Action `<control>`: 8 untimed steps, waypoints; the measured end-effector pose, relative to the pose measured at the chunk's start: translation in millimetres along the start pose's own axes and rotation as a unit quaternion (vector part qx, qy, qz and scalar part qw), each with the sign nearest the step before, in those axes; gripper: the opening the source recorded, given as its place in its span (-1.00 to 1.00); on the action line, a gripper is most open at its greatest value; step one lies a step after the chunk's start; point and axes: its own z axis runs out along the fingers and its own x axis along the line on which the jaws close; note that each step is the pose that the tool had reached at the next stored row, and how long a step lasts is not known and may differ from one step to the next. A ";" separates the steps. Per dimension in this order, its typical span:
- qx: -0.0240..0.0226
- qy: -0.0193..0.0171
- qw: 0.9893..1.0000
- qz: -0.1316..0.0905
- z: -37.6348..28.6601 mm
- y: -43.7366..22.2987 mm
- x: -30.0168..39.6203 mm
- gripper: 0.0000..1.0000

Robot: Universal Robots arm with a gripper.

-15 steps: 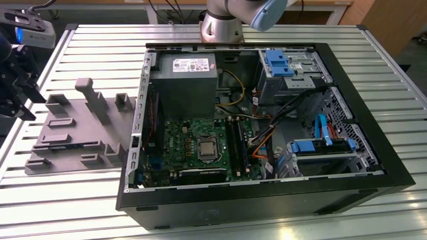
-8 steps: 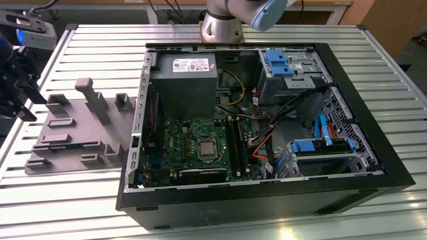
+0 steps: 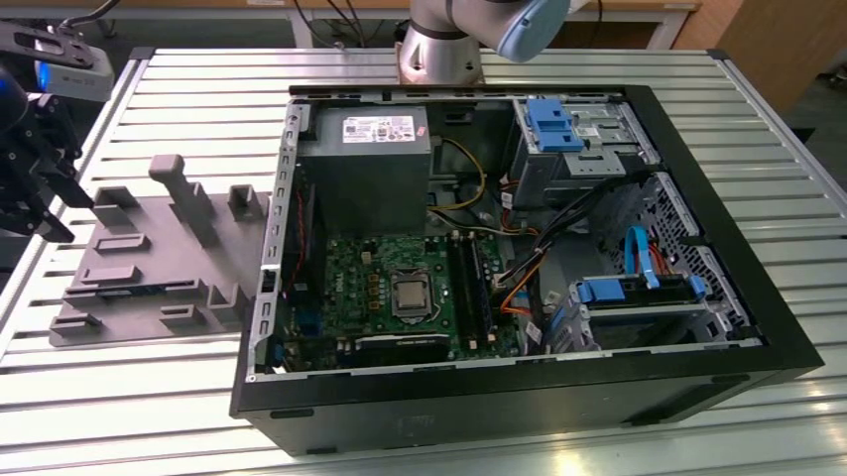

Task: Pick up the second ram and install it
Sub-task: 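Pick up the second ram and move it above second insertion slot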

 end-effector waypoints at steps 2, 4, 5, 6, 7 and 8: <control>0.000 0.000 1.000 0.000 0.0 0.0 0.0 -0.05; 0.000 0.000 1.000 0.000 0.0 0.0 0.0 -0.05; 0.000 0.000 1.000 0.000 0.0 0.0 0.0 -0.05; 0.000 0.000 1.000 0.000 0.1 0.0 0.0 -0.05; 0.000 0.000 1.000 0.000 0.1 0.0 0.0 -0.05; 0.000 0.000 1.000 0.000 0.1 0.0 0.0 -0.08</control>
